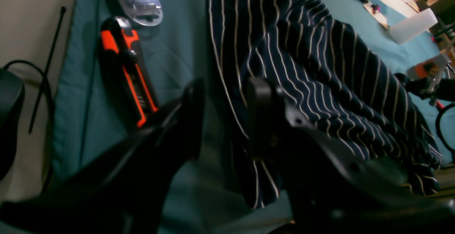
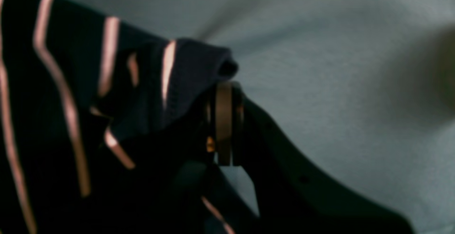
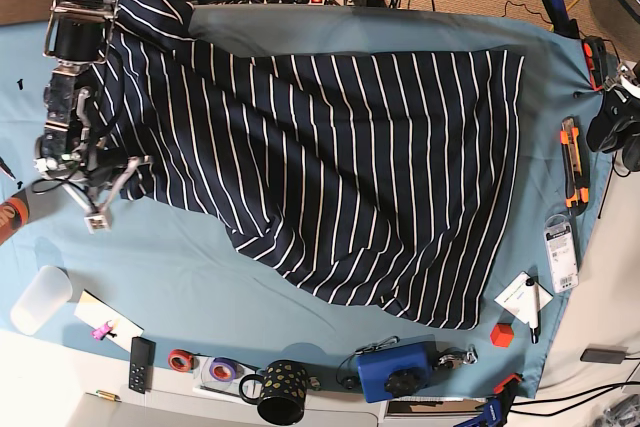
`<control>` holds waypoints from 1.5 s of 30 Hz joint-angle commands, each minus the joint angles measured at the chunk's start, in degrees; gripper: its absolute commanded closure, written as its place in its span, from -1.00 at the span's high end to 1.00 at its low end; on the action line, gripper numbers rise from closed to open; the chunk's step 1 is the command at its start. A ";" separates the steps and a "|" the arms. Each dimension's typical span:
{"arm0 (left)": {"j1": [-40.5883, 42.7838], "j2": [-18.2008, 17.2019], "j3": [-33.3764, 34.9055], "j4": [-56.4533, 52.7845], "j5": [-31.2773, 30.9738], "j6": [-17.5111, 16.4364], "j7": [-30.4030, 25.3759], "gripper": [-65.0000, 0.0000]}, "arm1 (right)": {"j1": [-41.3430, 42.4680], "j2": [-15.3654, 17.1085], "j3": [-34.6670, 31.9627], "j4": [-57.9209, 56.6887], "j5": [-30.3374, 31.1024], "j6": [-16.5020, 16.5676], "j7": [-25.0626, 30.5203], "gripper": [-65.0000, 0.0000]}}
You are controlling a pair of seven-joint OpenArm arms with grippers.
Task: Layout the t-shirt on the table in an organized manner, then fold the t-shirt properly
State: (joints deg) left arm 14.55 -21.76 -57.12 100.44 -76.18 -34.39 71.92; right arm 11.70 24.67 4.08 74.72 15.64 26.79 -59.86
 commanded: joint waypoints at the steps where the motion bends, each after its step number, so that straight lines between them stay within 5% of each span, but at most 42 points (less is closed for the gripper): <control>1: -0.28 -1.27 -0.39 0.79 -1.90 -0.20 -1.44 -0.35 | 0.52 -0.39 -0.37 2.45 2.78 1.95 0.04 -1.00; 6: -0.28 -1.27 -0.39 0.79 -1.88 -0.20 -1.44 -0.35 | 0.48 -0.37 -0.37 13.09 4.74 8.68 -0.85 -1.00; 10: -0.28 -1.27 -0.39 0.79 -1.88 -0.20 -1.42 -0.35 | -0.37 -0.37 -0.39 20.72 11.67 13.03 -8.94 -1.00; 16: -0.28 -1.27 -0.39 0.79 -1.88 -0.17 -1.38 -0.35 | -9.25 -0.20 -0.37 37.09 18.43 13.21 -15.06 -1.00; 21: -0.28 -1.27 -0.39 0.79 -1.88 -0.20 -1.42 -0.35 | -13.31 -0.22 -0.22 41.86 10.91 13.21 -8.44 -1.00; 24: -0.26 -1.27 -0.39 0.79 -1.88 -0.17 -1.25 -0.35 | -13.03 -0.22 -0.22 41.86 1.27 8.70 -5.20 -1.00; 27: -0.24 -1.27 -0.39 0.79 -1.86 -0.17 -1.25 -0.35 | -13.05 -0.20 -0.22 41.83 -4.09 7.93 -7.80 -1.00; 32: -0.24 -1.27 -0.39 0.79 -1.84 -0.20 -1.22 -0.35 | -16.37 0.09 -0.22 41.83 -4.61 7.87 -6.69 -0.43; 34: -0.26 -1.27 -0.39 0.79 -1.86 -0.20 -1.27 -0.35 | -16.72 0.07 -0.22 41.79 -5.05 7.61 -5.88 -0.42; 38: -0.26 -1.27 -0.39 0.79 -1.88 -0.20 -1.31 -0.35 | -13.31 0.09 -0.22 38.91 -6.51 0.52 -1.11 -0.43; 45: -0.26 -1.27 -0.39 0.79 -1.88 -0.20 -1.27 -0.35 | 0.17 0.07 -0.24 18.62 -6.47 0.39 -4.76 -0.43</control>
State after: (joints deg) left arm 14.50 -21.78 -57.12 100.44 -76.20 -34.39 71.94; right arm 10.70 23.83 3.64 91.98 9.17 27.31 -65.69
